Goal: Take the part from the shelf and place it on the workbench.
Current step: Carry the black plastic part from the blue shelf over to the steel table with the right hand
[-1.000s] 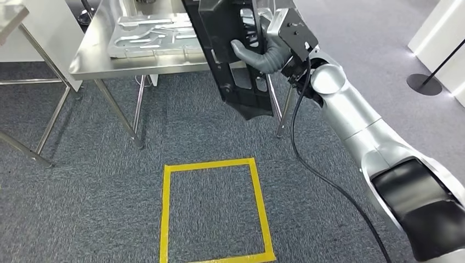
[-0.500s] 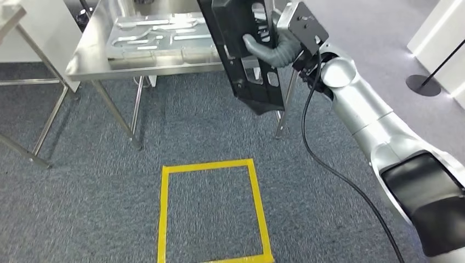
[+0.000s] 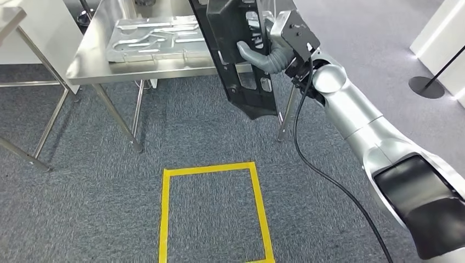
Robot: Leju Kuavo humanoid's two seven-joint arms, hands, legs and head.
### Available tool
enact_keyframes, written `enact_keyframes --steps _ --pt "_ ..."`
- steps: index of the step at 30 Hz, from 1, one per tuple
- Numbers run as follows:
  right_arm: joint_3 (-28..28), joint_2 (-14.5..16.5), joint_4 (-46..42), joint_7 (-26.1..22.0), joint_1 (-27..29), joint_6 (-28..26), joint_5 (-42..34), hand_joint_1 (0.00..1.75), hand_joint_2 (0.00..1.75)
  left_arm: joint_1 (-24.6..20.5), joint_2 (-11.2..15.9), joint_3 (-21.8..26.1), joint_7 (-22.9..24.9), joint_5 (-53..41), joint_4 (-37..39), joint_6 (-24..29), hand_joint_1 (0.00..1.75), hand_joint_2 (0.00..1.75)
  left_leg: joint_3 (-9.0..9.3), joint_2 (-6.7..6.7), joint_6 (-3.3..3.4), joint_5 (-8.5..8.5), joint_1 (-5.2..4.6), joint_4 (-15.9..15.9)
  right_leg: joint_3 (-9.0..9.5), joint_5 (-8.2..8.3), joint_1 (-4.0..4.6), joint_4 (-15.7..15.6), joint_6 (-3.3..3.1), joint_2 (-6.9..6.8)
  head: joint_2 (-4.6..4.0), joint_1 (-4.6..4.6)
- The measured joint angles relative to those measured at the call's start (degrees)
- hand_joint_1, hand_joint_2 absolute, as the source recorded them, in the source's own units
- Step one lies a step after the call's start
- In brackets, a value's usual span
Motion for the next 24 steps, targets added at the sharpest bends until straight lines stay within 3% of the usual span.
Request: enact_keyframes --steps 2,4,7,8,9,10,12,13,15,18,20,22,23,24 --pt "-0.1 0.0 0.0 -0.1 0.3 -0.2 0.0 1.75 1.75 -0.1 0.0 0.0 -0.1 0.0 0.0 0.0 0.0 1.75 0.26 0.22 -0.6 -0.55 0.19 0.0 0.34 -0.36 0.06 -0.1 -0.86 0.18 0.0 -0.01" --pt "-0.2 -0.5 -0.1 -0.2 0.3 -0.2 0.1 1.75 1.75 -0.2 0.0 -0.1 -0.2 0.0 0.0 0.0 0.0 1.75 -0.83 0.36 -1.17 -1.94 0.32 2.7 1.26 -0.9 -0.14 -0.3 -1.59 0.14 0.0 -0.02" --pt "-0.2 -1.3 -0.2 -0.3 0.2 -0.2 0.2 1.75 1.75 -0.2 -0.1 -0.1 -0.4 0.0 0.0 0.0 0.0 1.75 -7.48 0.15 -1.58 -5.08 0.61 13.9 2.71 -2.03 -0.04 -0.4 -2.08 0.0 0.0 -0.01" --pt "-0.2 -1.5 -0.2 -0.3 0.3 -0.2 0.2 1.75 1.75 -0.3 -0.1 -0.1 -0.5 0.0 0.0 0.0 0.0 1.75 -9.51 0.12 -1.53 -5.09 0.65 16.6 3.22 -2.45 0.06 -0.4 -2.11 0.01 0.0 -0.01" --pt "-0.2 -1.6 -0.2 -0.3 0.5 -0.1 0.2 1.75 1.75 -0.4 -0.1 -0.1 -0.5 0.0 0.0 -0.1 0.0 1.75 -10.56 0.11 -1.35 -4.03 0.63 17.2 3.78 -2.88 0.14 -0.4 -2.12 0.02 0.0 -0.01" --pt "-0.2 -1.7 -0.2 -0.3 0.5 -0.1 0.3 1.75 1.75 -0.4 -0.1 -0.1 -0.6 0.0 0.0 -0.1 0.0 1.75 -10.39 0.1 -1.05 -1.93 0.56 15.4 4.4 -3.3 0.18 -0.4 -2.1 0.04 0.0 -0.01" --pt "-0.2 -1.7 -0.2 -0.3 0.6 -0.2 0.3 1.75 1.75 -0.4 0.0 -0.1 -0.4 0.0 0.0 0.0 0.0 1.75 -7.68 0.11 -0.14 3.12 0.15 7.6 5.6 -4.12 0.23 -0.5 -1.92 0.09 0.0 -0.01" --pt "-0.2 -1.8 -0.2 -0.3 0.5 -0.2 0.3 1.75 1.75 -0.3 0.0 -0.1 -0.3 0.0 0.0 0.0 0.0 1.75 -6.15 0.14 0.34 4.48 -0.1 4.0 6.03 -4.47 0.25 -0.6 -1.7 0.14 0.0 -0.01" --pt "-0.2 -2.0 -0.1 -0.4 0.6 -0.2 0.4 1.75 1.75 -0.2 0.0 -0.1 -0.3 0.0 0.0 0.0 0.0 1.75 -4.51 0.16 0.98 4.69 -0.49 0.4 6.48 -4.59 0.28 -0.9 -0.99 0.16 0.0 -0.01" --pt "-0.3 -2.1 -0.1 -0.5 0.7 -0.2 0.5 1.75 1.75 -0.2 0.0 -0.1 -0.3 -0.1 0.0 0.1 0.0 1.75 -3.15 0.05 1.72 4.53 -0.26 -1.4 6.51 -4.41 0.28 -0.1 0.04 -0.13 0.0 0.0" --pt "-0.4 -1.8 0.0 -0.5 0.6 -0.2 0.6 1.75 1.75 -0.2 0.0 -0.1 -0.3 -0.1 0.0 0.1 0.0 1.75 -2.03 0.05 2.13 4.42 -0.08 -2.0 4.26 -6.45 0.15 3.9 0.46 -0.26 0.0 0.0" --pt "-0.5 -1.2 0.1 -0.6 0.7 -0.2 0.7 1.75 1.75 -0.2 0.0 -0.1 -0.3 -0.1 0.0 0.1 0.0 1.75 -1.37 0.11 2.3 3.83 -0.13 -2.1 -0.38 -9.17 0.1 11.1 0.88 -0.26 0.0 -0.01" --pt "-0.5 -0.8 0.2 -0.6 0.9 -0.2 0.7 1.75 1.75 -0.1 0.0 -0.1 -0.3 -0.1 0.0 0.1 0.0 1.75 -1.02 0.13 2.29 3.46 -0.13 -2.1 -2.53 -9.73 0.05 13.7 1.09 -0.26 0.0 -0.01" --pt "-0.5 -0.5 0.3 -0.5 1.2 -0.2 0.7 1.75 1.75 -0.1 0.0 -0.1 -0.3 -0.1 0.0 0.1 0.0 1.75 -0.58 0.11 2.24 3.05 -0.13 -2.0 -3.85 -9.23 -0.04 14.6 1.27 -0.28 0.0 -0.01"
